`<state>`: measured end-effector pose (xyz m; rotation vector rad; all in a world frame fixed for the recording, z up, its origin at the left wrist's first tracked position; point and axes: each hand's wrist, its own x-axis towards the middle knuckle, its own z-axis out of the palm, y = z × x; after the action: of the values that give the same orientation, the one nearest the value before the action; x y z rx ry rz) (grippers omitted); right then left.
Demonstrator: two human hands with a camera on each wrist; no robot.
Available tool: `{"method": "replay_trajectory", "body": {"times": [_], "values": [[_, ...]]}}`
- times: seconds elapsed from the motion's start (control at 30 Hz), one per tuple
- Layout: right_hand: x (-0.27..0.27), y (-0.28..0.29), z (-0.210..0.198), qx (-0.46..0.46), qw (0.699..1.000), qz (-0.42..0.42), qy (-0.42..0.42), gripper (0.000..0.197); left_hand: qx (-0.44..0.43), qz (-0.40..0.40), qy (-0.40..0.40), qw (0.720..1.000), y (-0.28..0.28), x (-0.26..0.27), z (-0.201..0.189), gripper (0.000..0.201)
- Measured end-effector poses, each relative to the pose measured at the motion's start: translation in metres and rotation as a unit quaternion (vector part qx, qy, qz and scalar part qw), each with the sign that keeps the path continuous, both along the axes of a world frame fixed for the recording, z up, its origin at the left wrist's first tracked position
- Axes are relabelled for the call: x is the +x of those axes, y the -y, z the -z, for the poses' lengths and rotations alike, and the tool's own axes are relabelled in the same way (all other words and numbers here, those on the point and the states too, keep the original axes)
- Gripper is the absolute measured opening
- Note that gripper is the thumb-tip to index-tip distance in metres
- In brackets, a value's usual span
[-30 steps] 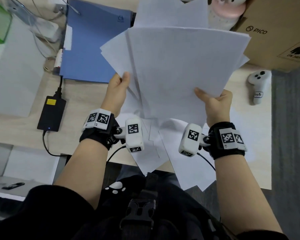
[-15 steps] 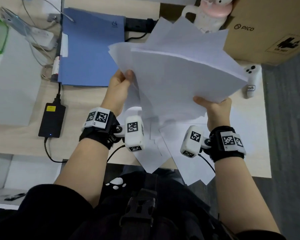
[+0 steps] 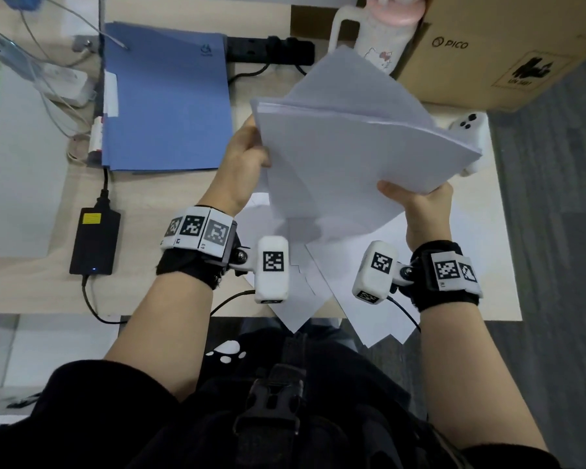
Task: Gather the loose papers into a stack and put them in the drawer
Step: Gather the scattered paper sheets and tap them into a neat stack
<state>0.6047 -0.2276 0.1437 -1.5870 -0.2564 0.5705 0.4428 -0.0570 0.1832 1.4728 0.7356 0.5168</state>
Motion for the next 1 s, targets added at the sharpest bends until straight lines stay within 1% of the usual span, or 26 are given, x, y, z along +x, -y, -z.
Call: {"method": "replay_trajectory", "body": {"times": [0.03,0.1,0.17,0.27,0.33,0.4,0.47,0.6,0.67,0.73,0.8,0.87,0.93,1.0], "values": [[-0.001,0.000,-0.002,-0.001,1.000,-0.009,0.010,0.030,0.011,0.013,-0.012,1.000,-0.001,0.000,0.002,0.041],[-0.004,-0.001,-0.008,0.003,1.000,-0.015,0.023,0.031,0.053,0.033,-0.036,0.997,-0.001,0.001,0.003,0.046],[-0.006,-0.002,-0.011,0.012,1.000,-0.010,0.024,0.027,0.087,0.034,-0.044,0.995,-0.003,0.001,0.005,0.051],[-0.006,-0.002,-0.014,0.022,0.999,-0.003,0.023,0.025,0.093,0.022,-0.040,0.995,-0.011,-0.004,0.008,0.052],[-0.006,-0.001,-0.015,0.027,0.999,-0.005,0.026,0.025,0.103,0.015,-0.041,0.994,-0.016,-0.009,0.015,0.056],[-0.006,0.000,-0.015,0.031,0.999,-0.004,0.025,0.026,0.105,0.010,-0.063,0.992,-0.020,-0.011,0.027,0.047],[-0.007,0.002,-0.015,0.030,0.999,-0.010,0.026,0.027,0.077,-0.008,-0.069,0.995,-0.019,-0.012,0.039,0.038],[-0.005,0.008,-0.016,0.018,0.999,-0.029,0.034,0.033,-0.002,-0.059,-0.008,0.998,-0.014,-0.009,0.048,0.028],[-0.004,0.010,-0.016,0.016,0.999,-0.032,0.031,0.030,-0.060,-0.087,0.014,0.994,-0.015,-0.006,0.044,0.029],[-0.004,0.011,-0.015,0.010,0.999,-0.033,0.027,0.027,-0.083,-0.100,0.021,0.991,-0.015,0.000,0.039,0.032],[-0.005,0.011,-0.014,0.005,0.999,-0.033,0.024,0.025,-0.068,-0.068,-0.011,0.995,-0.011,0.006,0.035,0.033],[-0.005,0.011,-0.014,0.002,0.999,-0.032,0.019,0.024,-0.054,-0.009,-0.053,0.997,-0.003,0.005,0.037,0.030],[-0.005,0.012,-0.014,-0.002,0.999,-0.033,0.016,0.022,-0.080,0.023,-0.085,0.993,0.008,0.001,0.041,0.034],[-0.004,0.012,-0.014,-0.003,0.999,-0.031,0.015,0.020,-0.089,0.033,-0.122,0.988,0.018,-0.002,0.043,0.033]]}}
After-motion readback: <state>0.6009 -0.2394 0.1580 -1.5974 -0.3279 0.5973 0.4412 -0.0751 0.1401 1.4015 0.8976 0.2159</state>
